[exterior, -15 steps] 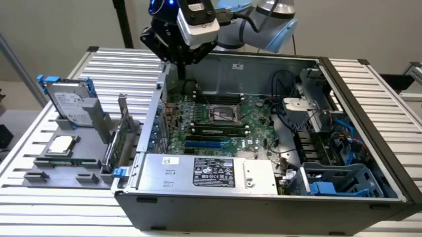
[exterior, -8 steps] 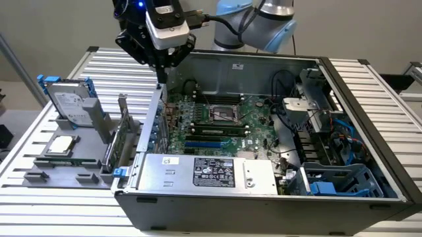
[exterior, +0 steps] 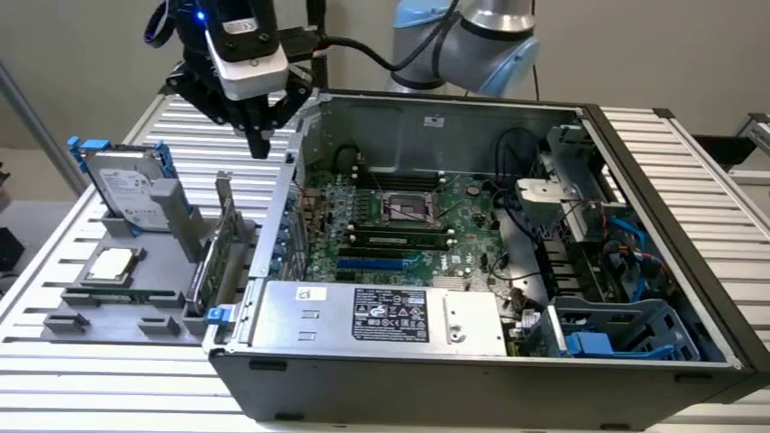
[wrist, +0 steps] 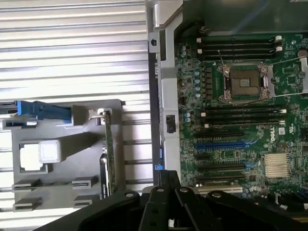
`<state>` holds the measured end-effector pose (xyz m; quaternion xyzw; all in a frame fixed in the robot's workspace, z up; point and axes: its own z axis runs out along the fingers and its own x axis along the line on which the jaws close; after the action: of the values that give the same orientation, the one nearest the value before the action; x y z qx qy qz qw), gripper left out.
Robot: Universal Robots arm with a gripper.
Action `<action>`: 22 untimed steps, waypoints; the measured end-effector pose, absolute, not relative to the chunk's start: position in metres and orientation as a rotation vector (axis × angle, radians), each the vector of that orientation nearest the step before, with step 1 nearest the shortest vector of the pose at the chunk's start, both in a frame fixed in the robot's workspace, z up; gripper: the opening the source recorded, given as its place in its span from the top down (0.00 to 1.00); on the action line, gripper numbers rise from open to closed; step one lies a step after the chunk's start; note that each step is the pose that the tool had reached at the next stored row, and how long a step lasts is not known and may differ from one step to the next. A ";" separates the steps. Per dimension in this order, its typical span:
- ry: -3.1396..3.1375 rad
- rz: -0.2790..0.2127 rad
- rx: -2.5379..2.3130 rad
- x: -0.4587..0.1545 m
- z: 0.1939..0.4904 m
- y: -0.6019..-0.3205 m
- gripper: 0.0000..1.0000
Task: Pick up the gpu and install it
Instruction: 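Reach for the gpu, then pick up the gpu and move the gpu toward the slot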
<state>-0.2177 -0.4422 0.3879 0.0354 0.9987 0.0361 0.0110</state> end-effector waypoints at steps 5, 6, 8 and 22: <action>3.116 0.113 0.111 -0.241 0.381 -0.445 1.00; 3.116 0.113 0.111 -0.245 0.380 -0.445 1.00; 3.116 0.113 0.111 -0.254 0.377 -0.446 1.00; 3.117 0.111 0.111 -0.299 0.360 -0.451 1.00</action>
<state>-0.2994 -0.4506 0.3598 0.0355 0.9987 0.0355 0.0101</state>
